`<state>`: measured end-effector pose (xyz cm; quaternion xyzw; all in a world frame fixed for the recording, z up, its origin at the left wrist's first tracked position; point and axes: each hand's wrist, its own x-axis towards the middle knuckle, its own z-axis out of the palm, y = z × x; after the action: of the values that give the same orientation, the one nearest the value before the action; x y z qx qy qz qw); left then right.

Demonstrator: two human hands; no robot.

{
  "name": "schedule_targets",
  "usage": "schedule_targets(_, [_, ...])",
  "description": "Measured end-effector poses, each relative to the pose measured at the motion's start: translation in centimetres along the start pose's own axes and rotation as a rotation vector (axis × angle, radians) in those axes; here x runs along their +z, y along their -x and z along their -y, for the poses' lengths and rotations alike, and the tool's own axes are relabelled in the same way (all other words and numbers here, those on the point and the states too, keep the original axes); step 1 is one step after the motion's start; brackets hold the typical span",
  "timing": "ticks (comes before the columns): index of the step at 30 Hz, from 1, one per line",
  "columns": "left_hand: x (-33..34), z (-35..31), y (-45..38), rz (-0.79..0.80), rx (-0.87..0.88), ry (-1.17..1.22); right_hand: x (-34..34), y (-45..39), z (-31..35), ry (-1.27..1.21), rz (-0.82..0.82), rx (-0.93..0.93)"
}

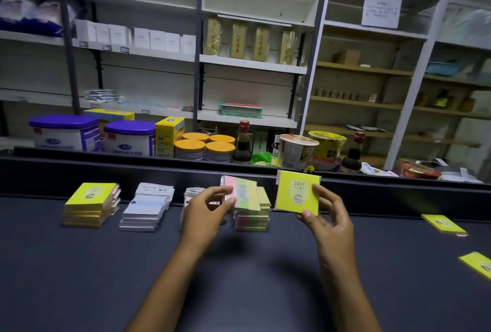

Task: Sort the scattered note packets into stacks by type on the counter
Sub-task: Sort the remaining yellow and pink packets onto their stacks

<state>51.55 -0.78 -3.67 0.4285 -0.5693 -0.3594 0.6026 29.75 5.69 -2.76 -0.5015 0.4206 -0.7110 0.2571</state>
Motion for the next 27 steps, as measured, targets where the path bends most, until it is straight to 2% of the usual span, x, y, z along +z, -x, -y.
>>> schedule_targets(12, [5.6, 2.1, -4.9, 0.006, -0.028, -0.345, -2.2, -4.6, -1.9, -0.06, 0.048, -0.005])
schedule_targets(22, [6.9, 2.6, -5.0, -0.03, 0.146, -0.792, -2.6, -5.4, -3.3, -0.086, 0.076, 0.039])
schedule_targets(27, [7.0, 3.2, -4.9, -0.025, 0.101, -0.87, -2.7, -5.3, -3.3, -0.071, 0.083, 0.051])
